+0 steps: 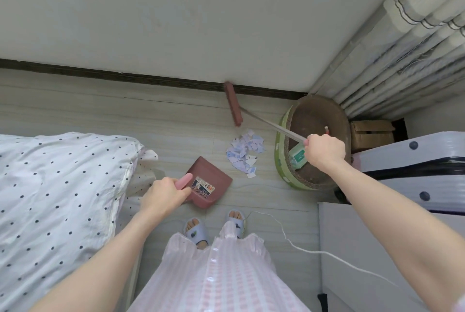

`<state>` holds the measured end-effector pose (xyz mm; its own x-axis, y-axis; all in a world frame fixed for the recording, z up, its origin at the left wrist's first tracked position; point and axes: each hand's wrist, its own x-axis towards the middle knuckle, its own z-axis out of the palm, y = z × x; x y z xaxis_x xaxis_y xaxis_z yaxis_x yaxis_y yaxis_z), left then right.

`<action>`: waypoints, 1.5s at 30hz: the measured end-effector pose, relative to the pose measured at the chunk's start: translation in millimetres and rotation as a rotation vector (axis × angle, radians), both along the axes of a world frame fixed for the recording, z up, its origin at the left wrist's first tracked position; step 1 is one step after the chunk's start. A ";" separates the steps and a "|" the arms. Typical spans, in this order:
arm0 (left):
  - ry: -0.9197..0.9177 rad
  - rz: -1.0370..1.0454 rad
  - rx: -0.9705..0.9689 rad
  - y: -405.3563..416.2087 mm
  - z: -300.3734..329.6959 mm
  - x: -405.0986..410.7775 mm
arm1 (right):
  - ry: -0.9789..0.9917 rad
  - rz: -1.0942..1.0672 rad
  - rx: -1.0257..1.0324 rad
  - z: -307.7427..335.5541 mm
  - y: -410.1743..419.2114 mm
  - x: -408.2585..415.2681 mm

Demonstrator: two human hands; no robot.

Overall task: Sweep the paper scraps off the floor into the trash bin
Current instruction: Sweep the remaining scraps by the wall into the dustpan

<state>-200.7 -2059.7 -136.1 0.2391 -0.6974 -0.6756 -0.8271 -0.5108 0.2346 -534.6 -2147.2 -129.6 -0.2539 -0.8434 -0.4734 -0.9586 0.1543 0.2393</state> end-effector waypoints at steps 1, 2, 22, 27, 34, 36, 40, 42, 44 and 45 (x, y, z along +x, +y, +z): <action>-0.007 -0.009 0.002 0.8 -1.1 -0.8 | 0.042 0.025 0.010 -3.9 0.0 0.8; -0.015 -0.018 0.001 0.8 -3.0 -1.7 | 0.072 0.028 0.030 -7.4 -1.0 2.3; -0.060 -0.100 0.020 -12.3 -12.5 -17.2 | -0.114 -0.106 0.394 -50.7 2.0 -7.6; -0.056 -0.099 0.031 -10.1 -10.8 -16.7 | -0.104 -0.041 0.448 -35.1 13.4 -5.7; -0.020 -0.108 0.019 -14.4 -8.7 -20.2 | -0.141 0.009 0.570 -23.5 62.7 2.2; -0.012 -0.105 0.013 -16.6 -8.9 -21.4 | -0.159 -0.007 0.572 -16.0 68.2 -3.7; -0.013 -0.114 0.010 -21.3 -10.3 -20.9 | -0.233 0.012 0.579 -2.7 76.1 -12.7; -0.028 -0.131 0.005 -23.6 -10.9 -19.5 | -0.245 0.032 0.576 -0.5 80.9 -8.7; -0.051 -0.145 0.003 -25.9 -11.1 -17.5 | -0.276 0.035 0.590 -1.6 84.8 -2.5; -0.053 -0.149 0.005 -26.7 -11.8 -16.2 | -0.285 0.026 0.602 -1.8 84.3 0.5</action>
<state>-216.9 -2086.4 -147.9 0.1683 -0.7248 -0.6681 -0.9051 -0.3822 0.1866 -534.1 -2063.0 -131.5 -0.0323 -0.4146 -0.9094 -0.9987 0.0489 0.0132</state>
